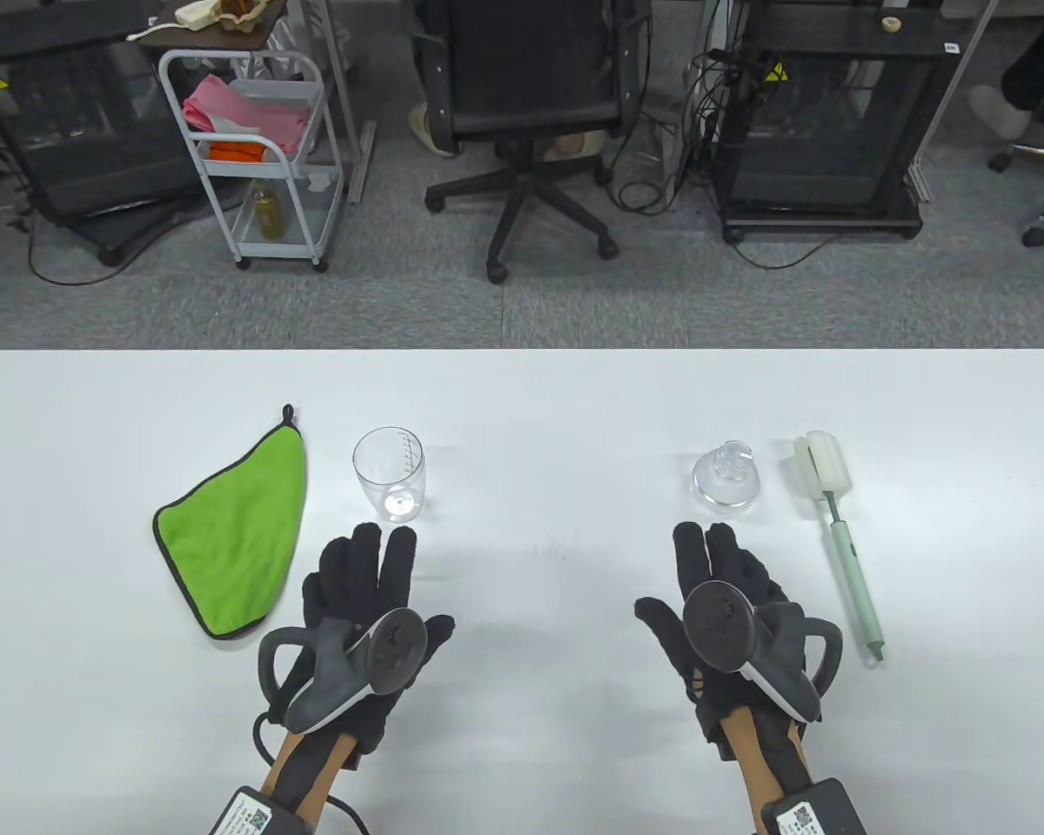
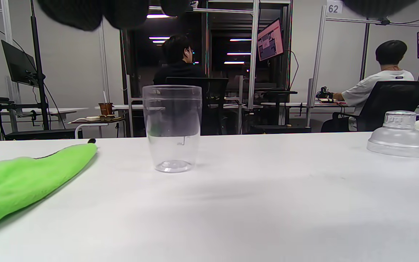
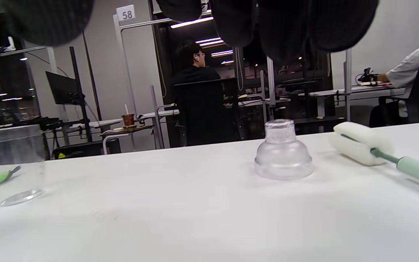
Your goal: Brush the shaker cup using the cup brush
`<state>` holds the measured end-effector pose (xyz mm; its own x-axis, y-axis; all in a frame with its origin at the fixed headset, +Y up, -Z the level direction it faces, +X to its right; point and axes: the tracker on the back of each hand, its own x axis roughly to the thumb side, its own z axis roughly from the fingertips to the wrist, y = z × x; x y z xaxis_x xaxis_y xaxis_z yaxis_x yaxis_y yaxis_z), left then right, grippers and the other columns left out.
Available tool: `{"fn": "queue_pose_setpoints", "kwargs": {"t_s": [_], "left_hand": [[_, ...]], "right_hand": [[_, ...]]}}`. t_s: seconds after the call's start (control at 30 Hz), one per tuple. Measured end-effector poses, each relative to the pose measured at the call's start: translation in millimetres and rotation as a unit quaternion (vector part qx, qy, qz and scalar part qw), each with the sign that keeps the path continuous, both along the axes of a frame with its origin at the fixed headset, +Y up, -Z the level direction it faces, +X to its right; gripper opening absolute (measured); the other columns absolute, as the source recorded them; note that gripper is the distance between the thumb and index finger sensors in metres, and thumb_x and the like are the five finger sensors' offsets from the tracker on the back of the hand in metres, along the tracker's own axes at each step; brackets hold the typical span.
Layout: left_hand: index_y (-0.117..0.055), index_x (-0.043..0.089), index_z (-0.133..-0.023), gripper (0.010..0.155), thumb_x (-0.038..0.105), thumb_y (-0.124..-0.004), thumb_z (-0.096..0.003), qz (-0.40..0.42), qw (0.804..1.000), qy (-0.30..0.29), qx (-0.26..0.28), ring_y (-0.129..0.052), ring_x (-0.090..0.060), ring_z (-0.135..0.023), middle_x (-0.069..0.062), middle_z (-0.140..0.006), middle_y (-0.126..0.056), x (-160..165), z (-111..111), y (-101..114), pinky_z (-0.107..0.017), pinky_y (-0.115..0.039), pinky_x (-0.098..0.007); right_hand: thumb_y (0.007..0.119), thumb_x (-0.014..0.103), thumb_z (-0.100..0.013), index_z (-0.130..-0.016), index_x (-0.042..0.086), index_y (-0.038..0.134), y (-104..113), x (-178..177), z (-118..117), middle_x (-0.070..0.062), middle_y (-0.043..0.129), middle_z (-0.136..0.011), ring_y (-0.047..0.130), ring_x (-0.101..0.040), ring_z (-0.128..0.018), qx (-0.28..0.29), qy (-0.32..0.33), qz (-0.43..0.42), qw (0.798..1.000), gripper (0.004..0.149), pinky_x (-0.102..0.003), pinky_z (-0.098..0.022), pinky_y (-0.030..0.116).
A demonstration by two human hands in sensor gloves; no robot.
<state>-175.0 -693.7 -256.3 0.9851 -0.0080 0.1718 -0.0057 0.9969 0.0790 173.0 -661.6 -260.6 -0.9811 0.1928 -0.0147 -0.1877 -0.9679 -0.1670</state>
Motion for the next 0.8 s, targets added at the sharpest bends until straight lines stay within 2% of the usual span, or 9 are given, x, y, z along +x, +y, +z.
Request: {"fn": "queue_pose_setpoints", "kwargs": {"t_s": [0.13,0.23,0.3,0.47,0.57,0.8], "left_hand": [[-0.016,0.025,-0.112,0.093,0.07,-0.061,-0.0427,-0.003,1.0,-0.004,-0.004,-0.051,-0.06,-0.108,-0.023,-0.123,-0.032,0.7,-0.2,0.0,-0.069,-0.056,-0.072],[-0.017,0.026,-0.112,0.093,0.07,-0.061,-0.0426,-0.001,1.0,-0.007,-0.013,-0.052,-0.059,-0.108,-0.023,-0.123,-0.033,0.2,-0.7,-0.1,-0.069,-0.056,-0.072],[-0.018,0.026,-0.112,0.093,0.07,-0.061,-0.0427,0.002,1.0,-0.006,-0.013,-0.053,-0.059,-0.108,-0.022,-0.123,-0.035,-0.5,-0.8,-0.1,-0.069,-0.057,-0.072],[-0.02,0.026,-0.112,0.092,0.07,-0.061,-0.0426,0.007,1.0,-0.006,-0.017,-0.054,-0.059,-0.108,-0.022,-0.123,-0.037,-1.6,-0.9,-0.1,-0.069,-0.057,-0.072],[-0.021,0.026,-0.112,0.091,0.07,-0.061,-0.0426,0.007,1.0,-0.005,-0.022,-0.055,-0.059,-0.108,-0.022,-0.123,-0.037,-1.9,-2.1,-1.0,-0.069,-0.057,-0.071],[-0.022,0.026,-0.112,0.091,0.069,-0.062,-0.0426,0.01,0.999,0.0,-0.034,-0.055,-0.059,-0.108,-0.021,-0.123,-0.037,-3.2,-5.3,-1.9,-0.069,-0.057,-0.072]], "right_hand": [[0.074,0.063,-0.037,-0.105,0.027,0.051,8.2,34.2,-18.5,-0.019,0.064,-0.108,0.082,-0.044,-0.085,-0.031,-0.072,0.006,0.997,0.08,-0.056,-0.057,0.075],[0.075,0.062,-0.037,-0.104,0.026,0.053,0.8,69.3,-33.7,-0.019,0.067,-0.107,0.083,-0.044,-0.084,-0.056,-0.145,0.014,0.988,0.079,-0.056,-0.056,0.075],[0.076,0.06,-0.038,-0.104,0.024,0.054,-9.7,86.9,-41.5,-0.019,0.067,-0.106,0.083,-0.045,-0.084,-0.073,-0.179,0.028,0.981,0.079,-0.056,-0.056,0.075],[0.076,0.06,-0.038,-0.104,0.022,0.053,-56.9,128.5,-62.7,-0.02,0.065,-0.107,0.08,-0.046,-0.086,-0.141,-0.251,0.058,0.956,0.079,-0.058,-0.058,0.073],[0.076,0.059,-0.038,-0.104,0.021,0.052,-77.6,145.2,-72.1,-0.02,0.063,-0.107,0.078,-0.046,-0.087,-0.171,-0.282,0.077,0.941,0.08,-0.058,-0.059,0.071],[0.072,0.054,-0.04,-0.103,0.021,0.054,-101.7,156.4,-91.1,-0.02,0.059,-0.108,0.073,-0.045,-0.09,-0.203,-0.31,0.098,0.924,0.074,-0.059,-0.061,0.069]]}}
